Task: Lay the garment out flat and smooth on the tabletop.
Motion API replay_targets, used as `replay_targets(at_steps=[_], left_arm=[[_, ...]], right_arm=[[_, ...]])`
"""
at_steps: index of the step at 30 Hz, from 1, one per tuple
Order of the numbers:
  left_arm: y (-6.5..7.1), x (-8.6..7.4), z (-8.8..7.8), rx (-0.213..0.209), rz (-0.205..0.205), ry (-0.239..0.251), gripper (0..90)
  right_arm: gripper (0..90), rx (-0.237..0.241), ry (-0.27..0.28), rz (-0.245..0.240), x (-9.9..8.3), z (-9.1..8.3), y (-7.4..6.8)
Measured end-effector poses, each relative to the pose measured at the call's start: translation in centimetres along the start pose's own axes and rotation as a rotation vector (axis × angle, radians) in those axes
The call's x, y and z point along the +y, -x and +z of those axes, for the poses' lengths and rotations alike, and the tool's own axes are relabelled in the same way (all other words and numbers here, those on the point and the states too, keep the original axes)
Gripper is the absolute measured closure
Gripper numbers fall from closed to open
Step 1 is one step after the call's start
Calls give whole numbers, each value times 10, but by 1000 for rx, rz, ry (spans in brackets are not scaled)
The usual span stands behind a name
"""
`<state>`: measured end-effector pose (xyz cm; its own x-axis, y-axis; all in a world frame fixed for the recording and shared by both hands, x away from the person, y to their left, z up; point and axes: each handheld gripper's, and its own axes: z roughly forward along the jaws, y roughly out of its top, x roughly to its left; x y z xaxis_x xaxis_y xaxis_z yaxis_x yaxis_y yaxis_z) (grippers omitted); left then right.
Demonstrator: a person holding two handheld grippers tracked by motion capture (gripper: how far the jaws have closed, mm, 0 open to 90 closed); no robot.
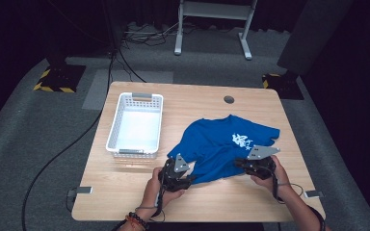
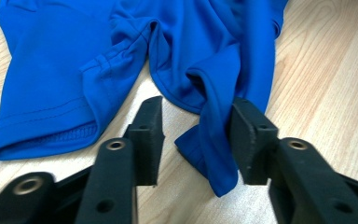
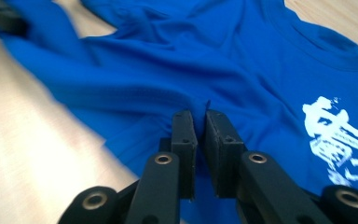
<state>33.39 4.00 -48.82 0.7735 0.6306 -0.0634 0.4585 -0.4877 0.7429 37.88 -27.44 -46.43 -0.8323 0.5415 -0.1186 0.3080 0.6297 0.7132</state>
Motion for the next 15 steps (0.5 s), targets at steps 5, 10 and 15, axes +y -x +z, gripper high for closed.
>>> replay_targets(at_steps=[5,10,15], left_arm=[[7,3,3,0,20,0,470],[14,4,8,-9,34,-13,434],[19,8,9,-12,54,-6,429]], right_arm=[[619,-44,-27,27,6,26,2],[507,-81,-9,1,8,14,-11],[569,14,32,0,1,-7,-29]])
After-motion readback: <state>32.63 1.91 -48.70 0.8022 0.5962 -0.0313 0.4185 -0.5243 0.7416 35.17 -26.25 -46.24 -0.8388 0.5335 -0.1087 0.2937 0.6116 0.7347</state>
